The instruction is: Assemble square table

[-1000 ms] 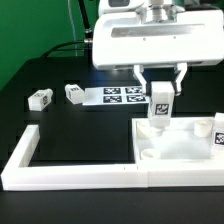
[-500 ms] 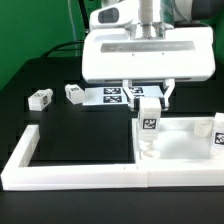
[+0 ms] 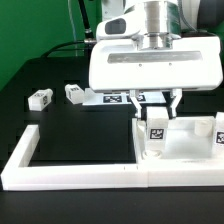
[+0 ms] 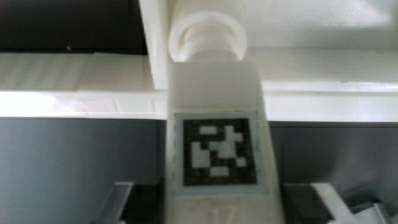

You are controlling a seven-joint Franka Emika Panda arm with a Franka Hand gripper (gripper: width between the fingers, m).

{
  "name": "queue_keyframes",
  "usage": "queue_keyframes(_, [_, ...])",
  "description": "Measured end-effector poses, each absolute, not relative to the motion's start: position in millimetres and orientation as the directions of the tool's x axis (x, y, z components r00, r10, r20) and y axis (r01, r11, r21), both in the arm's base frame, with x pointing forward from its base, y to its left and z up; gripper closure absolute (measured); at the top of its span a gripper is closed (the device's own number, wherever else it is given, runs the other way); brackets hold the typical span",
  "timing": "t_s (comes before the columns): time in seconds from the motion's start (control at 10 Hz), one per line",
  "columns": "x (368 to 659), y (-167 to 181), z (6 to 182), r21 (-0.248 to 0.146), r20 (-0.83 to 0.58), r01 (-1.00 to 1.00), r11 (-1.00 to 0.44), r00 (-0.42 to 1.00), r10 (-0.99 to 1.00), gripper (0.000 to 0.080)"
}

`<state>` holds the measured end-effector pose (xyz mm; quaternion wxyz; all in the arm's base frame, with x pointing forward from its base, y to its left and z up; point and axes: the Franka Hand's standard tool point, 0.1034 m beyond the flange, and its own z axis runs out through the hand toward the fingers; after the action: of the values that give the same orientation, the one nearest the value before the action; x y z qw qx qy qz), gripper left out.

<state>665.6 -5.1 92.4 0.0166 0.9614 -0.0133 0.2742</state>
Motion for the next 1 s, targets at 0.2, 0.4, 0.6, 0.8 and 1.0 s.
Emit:
queue_keyframes(0.2, [661.7, -8.5, 88.4, 0.035, 0.535, -0.039, -0.999, 0.845, -0.015, 0.0509])
queue_keyframes(0.4, [658.7, -9.1, 86.9, 0.051, 0.563, -0.045, -0.998, 0.826, -0.008, 0.0509])
queue_keyframes(0.6, [658.9, -9.5, 86.8, 0.050, 0.562, -0.045, -0.998, 0.827, -0.009, 0.0509])
queue_keyframes(0.8, [658.9, -9.6, 86.7, 0.050, 0.561, -0.045, -0.998, 0.827, -0.009, 0.0240])
queue_keyframes(1.0, [658.9, -9.6, 86.7, 0.050, 0.561, -0.045, -0.998, 0.827, -0.009, 0.0169])
